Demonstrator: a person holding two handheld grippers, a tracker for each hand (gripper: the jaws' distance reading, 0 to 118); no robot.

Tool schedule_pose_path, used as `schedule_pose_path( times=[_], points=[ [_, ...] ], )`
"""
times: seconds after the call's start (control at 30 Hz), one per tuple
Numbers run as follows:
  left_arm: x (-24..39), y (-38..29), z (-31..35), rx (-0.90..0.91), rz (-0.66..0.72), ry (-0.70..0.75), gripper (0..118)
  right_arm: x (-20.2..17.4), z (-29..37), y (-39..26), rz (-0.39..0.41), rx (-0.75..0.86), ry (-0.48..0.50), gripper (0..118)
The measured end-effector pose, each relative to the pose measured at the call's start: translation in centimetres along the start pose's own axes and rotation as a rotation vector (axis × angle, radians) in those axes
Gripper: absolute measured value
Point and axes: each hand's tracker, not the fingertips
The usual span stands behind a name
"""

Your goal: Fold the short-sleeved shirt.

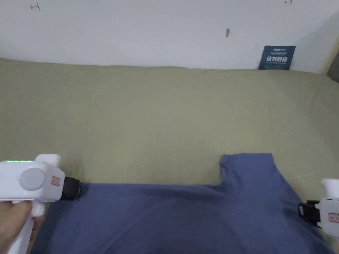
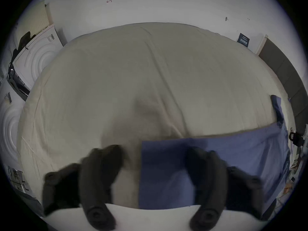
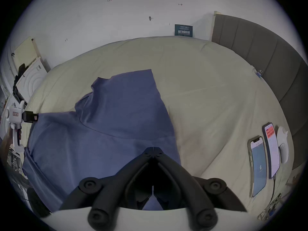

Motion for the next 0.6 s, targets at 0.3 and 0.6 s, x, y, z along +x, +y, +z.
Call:
schedule_pose_path(
  times=[0.3,0.6],
  points=[
    [1.4,-0.2,0.3,0.012,-0.062,0.002,6,-0.1,-3.1,3.8,0.053,-0.047,-0.044,31],
    [0.9,-0.1,-0.2,0.018,-0.053,-0.011,6,0.7,-7.5,4.6,0.053,-0.185,-0.087,90]
  ],
)
